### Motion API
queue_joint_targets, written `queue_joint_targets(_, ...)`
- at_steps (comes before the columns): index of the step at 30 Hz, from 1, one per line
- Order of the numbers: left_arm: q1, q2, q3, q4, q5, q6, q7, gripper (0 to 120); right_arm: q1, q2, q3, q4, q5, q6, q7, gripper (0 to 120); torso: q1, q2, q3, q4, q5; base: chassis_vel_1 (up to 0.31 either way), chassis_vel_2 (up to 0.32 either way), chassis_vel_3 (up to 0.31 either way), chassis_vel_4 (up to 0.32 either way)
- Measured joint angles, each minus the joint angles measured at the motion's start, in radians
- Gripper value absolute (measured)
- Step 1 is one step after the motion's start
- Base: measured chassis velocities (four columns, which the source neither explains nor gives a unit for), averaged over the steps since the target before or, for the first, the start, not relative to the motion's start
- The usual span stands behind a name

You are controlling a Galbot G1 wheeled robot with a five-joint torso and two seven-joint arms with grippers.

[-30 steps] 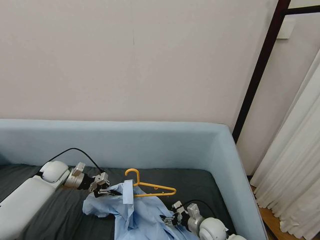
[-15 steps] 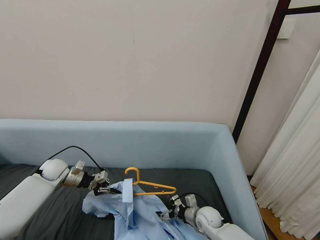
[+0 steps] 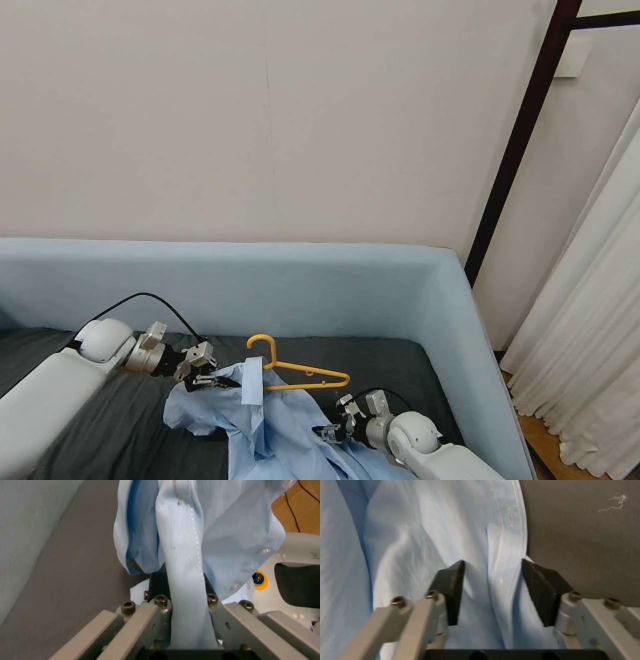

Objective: Pick up the clothes from the sofa and hang them on the clothes hanger.

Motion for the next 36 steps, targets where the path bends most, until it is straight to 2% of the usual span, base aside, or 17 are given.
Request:
queue_joint_targets(1, 0.000, 0.000, 0.000, 0.000, 0.000, 0.000, 0.000, 2, 0.000, 0.000, 0.000, 0.000, 0.000, 0.000, 0.000, 43, 0.000, 0.000, 0.000, 0.0000, 0.0000, 0.000, 0.000, 0.000, 0.000)
queue_joint_targets(5, -0.003, -0.005, 0.002, 0.001, 0.000, 0.000, 0.000, 2, -0.003, -0.007, 0.000, 0.004, -0.018, 0.010, -0.004, 26, 0.000, 0.000, 0.000, 0.0000, 0.0000, 0.000, 0.000, 0.000, 0.000)
queue_joint_targets(6, -0.003, -0.005, 0.002, 0.001, 0.000, 0.000, 0.000, 2, -0.003, -0.007, 0.000, 0.004, -0.018, 0.010, -0.004, 26, 0.000, 0.000, 0.000, 0.0000, 0.0000, 0.000, 0.000, 0.000, 0.000)
queue_joint_targets(9, -0.006, -0.008, 0.006, 0.001, 0.000, 0.000, 0.000, 2, -0.007, -0.014, 0.000, 0.004, -0.035, 0.021, -0.011, 11, 0.000, 0.000, 0.000, -0.0001, 0.0000, 0.000, 0.000, 0.000, 0.000)
queue_joint_targets(13, -0.009, -0.009, 0.008, 0.001, 0.000, 0.000, 0.000, 2, -0.011, -0.021, 0.001, 0.004, -0.044, 0.029, -0.015, 0, 0.000, 0.000, 0.000, 0.0000, 0.0000, 0.000, 0.000, 0.000, 0.000)
queue_joint_targets(22, -0.015, -0.008, 0.011, 0.005, 0.000, 0.001, 0.000, 2, -0.020, -0.034, 0.014, 0.023, -0.049, 0.058, -0.019, 0, 0.000, 0.000, 0.000, 0.0000, 0.0001, 0.000, 0.000, 0.000, 0.000)
queue_joint_targets(30, -0.016, -0.012, 0.009, 0.011, 0.000, -0.002, 0.000, 2, -0.034, -0.075, 0.055, 0.127, 0.001, 0.065, -0.003, 0, 0.000, 0.000, 0.000, 0.0002, 0.0001, 0.000, 0.000, 0.000, 0.000)
queue_joint_targets(32, -0.036, -0.027, 0.012, 0.028, -0.023, -0.017, 0.003, 2, -0.055, -0.160, 0.080, 0.268, 0.091, 0.038, 0.063, 0, 0.000, 0.000, 0.000, -0.0001, 0.0002, 0.000, 0.000, 0.000, 0.000)
queue_joint_targets(33, -0.036, -0.027, 0.012, 0.028, -0.023, -0.017, 0.003, 2, -0.055, -0.160, 0.080, 0.268, 0.091, 0.038, 0.063, 0, 0.000, 0.000, 0.000, -0.0001, 0.0002, 0.000, 0.000, 0.000, 0.000)
queue_joint_targets(36, -0.053, -0.041, 0.019, 0.034, -0.044, -0.017, 0.029, 2, -0.070, -0.232, 0.111, 0.382, 0.166, 0.021, 0.144, 0, 0.000, 0.000, 0.000, -0.0003, 0.0002, 0.000, 0.000, 0.000, 0.000)
